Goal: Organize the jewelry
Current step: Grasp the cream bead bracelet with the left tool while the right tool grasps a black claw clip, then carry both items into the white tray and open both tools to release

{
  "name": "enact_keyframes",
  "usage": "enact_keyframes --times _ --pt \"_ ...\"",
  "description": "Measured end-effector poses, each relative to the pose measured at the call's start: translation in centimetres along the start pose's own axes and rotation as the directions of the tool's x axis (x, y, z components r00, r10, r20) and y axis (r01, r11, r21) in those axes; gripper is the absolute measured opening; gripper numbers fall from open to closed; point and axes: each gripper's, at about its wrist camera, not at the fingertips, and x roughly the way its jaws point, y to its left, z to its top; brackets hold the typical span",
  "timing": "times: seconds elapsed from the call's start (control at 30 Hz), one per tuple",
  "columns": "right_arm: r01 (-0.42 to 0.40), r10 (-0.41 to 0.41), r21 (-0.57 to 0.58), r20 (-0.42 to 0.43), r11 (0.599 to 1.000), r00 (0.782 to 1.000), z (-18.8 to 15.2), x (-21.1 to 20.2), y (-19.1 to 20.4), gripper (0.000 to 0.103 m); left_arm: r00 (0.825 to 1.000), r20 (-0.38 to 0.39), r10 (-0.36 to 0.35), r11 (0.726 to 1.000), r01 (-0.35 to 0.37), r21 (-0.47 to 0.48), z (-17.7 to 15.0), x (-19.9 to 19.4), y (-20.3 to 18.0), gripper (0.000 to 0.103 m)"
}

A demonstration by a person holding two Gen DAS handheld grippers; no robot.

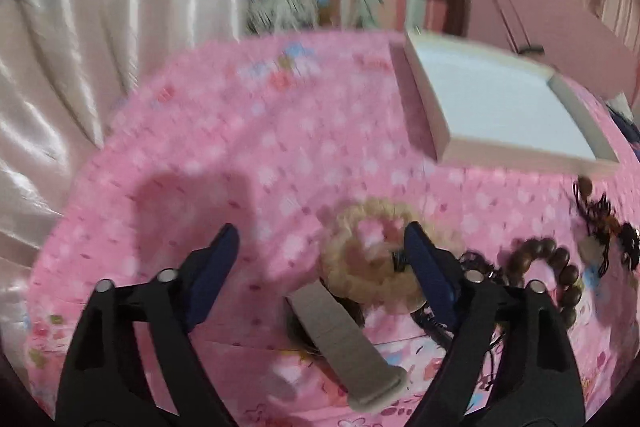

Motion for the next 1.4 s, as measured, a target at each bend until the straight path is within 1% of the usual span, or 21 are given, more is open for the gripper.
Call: enact_keyframes --times 0.03,0.07,0.1,0.13,0.17,0.2,0.23,0.27,0.3,0.4,0.47,0.6,0.83,1.0,1.1,1.17,1.23,1.3,1.37,1.4 --pt "0.001 -0.001 0.002 -0.002 1.000 1.000 0.0 0.1 -0.4 0.037 0.999 -0.035 0.006 1.000 -0.006 0.018 -0.2 0.9 -0.2 0.069" --pt "0.005 -0.005 0.008 -0.003 1.000 1.000 0.0 0.1 -0.9 0.037 0.999 -0.053 0.004 0.999 -0.003 0.032 -0.4 1.4 -0.4 0.062" --pt "0.004 -0.004 0.016 -0.003 1.000 1.000 0.1 0.1 -1.4 0.037 0.998 -0.067 -0.002 0.999 0.005 0.045 -0.6 2.0 -0.6 0.061" --pt "0.002 -0.002 0.021 -0.004 1.000 1.000 0.2 0.2 -1.7 0.037 0.997 -0.071 0.008 0.998 -0.004 0.057 -0.7 2.4 -0.8 0.059" --pt "0.005 -0.005 0.023 -0.004 1.000 1.000 0.1 0.3 -1.9 0.037 0.998 -0.066 0.014 0.998 -0.010 0.061 -0.7 2.5 -0.9 0.055" --pt "0.006 -0.006 0.027 -0.003 1.000 1.000 0.1 0.3 -2.1 0.037 0.998 -0.062 0.008 0.998 -0.004 0.061 -0.6 2.6 -0.9 0.042" --pt "0.005 -0.005 0.028 -0.002 1.000 1.000 0.1 0.3 -2.2 0.037 0.998 -0.063 -0.006 0.998 0.010 0.057 -0.5 2.6 -0.9 0.034" --pt "0.004 -0.004 0.028 -0.003 1.000 1.000 0.1 0.3 -2.3 0.037 0.998 -0.058 -0.010 0.998 0.013 0.053 -0.3 2.6 -0.8 0.016" --pt "0.003 -0.003 0.027 -0.002 1.000 1.000 0.1 0.3 -2.3 0.037 0.999 -0.051 -0.010 0.999 0.013 0.052 -0.1 2.4 -0.8 0.007" --pt "0.003 -0.003 0.006 0.000 1.000 1.000 -0.1 0.2 -2.1 0.037 0.999 -0.027 -0.037 0.998 0.038 0.048 0.9 1.0 -0.8 0.007" --pt "0.001 -0.001 0.001 -0.001 1.000 1.000 0.0 0.1 -2.0 0.037 0.999 0.014 -0.038 0.997 0.037 0.063 1.5 -0.2 -1.0 0.007" --pt "0.004 -0.003 -0.031 0.028 1.000 1.000 0.8 -0.8 -1.3 0.037 0.994 0.088 -0.069 0.997 0.065 0.047 2.8 -2.6 -0.9 0.006" --pt "0.005 0.000 -0.071 0.062 0.997 0.998 3.1 -0.9 -0.2 0.037 0.971 0.202 -0.125 0.992 0.118 0.046 5.0 -6.8 -1.8 0.006" --pt "0.003 0.002 -0.070 0.070 0.998 0.998 4.5 0.2 0.0 0.037 0.952 0.233 -0.197 0.980 0.192 0.045 6.7 -8.5 -3.1 0.006" --pt "-0.014 0.017 -0.047 0.076 0.999 0.997 5.6 1.4 -0.6 0.037 0.949 0.241 -0.202 0.979 0.190 0.069 7.2 -8.1 -5.1 0.006" --pt "-0.021 0.025 -0.034 0.094 0.999 0.995 6.3 1.8 -0.9 0.037 0.947 0.242 -0.211 0.977 0.198 0.078 7.6 -7.5 -5.9 0.006" --pt "-0.028 0.031 -0.028 0.105 0.999 0.994 7.1 2.5 -1.2 0.037 0.942 0.231 -0.243 0.970 0.233 0.067 8.0 -6.2 -6.8 0.006" --pt "-0.033 0.036 -0.029 0.110 0.999 0.993 7.9 3.1 -1.3 0.037 0.941 0.225 -0.252 0.968 0.246 0.055 8.3 -4.9 -7.9 0.006" --pt "-0.032 0.036 -0.039 0.109 0.999 0.993 8.7 4.0 -1.6 0.037 0.936 0.226 -0.270 0.962 0.269 0.035 8.6 -3.6 -8.6 0.006" --pt "-0.029 0.033 -0.044 0.107 0.999 0.994 8.9 4.4 -1.6 0.037 0.936 0.228 -0.267 0.963 0.267 0.032 8.5 -3.1 -9.2 0.006"
